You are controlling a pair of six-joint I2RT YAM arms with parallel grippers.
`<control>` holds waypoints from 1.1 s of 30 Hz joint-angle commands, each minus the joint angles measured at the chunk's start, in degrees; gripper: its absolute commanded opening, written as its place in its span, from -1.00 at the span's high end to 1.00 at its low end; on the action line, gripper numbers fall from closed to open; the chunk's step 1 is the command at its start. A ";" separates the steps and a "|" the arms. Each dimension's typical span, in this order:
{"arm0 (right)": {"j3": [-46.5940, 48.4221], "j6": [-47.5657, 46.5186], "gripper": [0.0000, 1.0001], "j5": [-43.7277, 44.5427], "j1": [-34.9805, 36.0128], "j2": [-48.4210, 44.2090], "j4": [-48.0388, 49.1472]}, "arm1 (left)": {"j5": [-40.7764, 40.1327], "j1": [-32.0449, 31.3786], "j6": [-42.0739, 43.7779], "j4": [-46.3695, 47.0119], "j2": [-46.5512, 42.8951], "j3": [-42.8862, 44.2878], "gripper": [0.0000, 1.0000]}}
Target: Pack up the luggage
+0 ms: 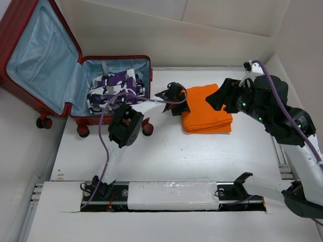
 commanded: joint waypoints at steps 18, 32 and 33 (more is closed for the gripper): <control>0.16 -0.87 -0.35 0.24 -0.29 0.17 5.41 | 7.31 12.54 10.81 -14.80 -0.20 41.36 1.00; -1.60 -1.92 -0.35 -1.52 -0.29 1.75 7.08 | 18.39 50.68 16.00 -8.13 -25.10 6.26 1.00; -1.60 -2.44 -0.35 -2.04 -0.29 1.75 7.08 | 18.93 52.46 16.00 -7.25 -25.10 4.48 1.00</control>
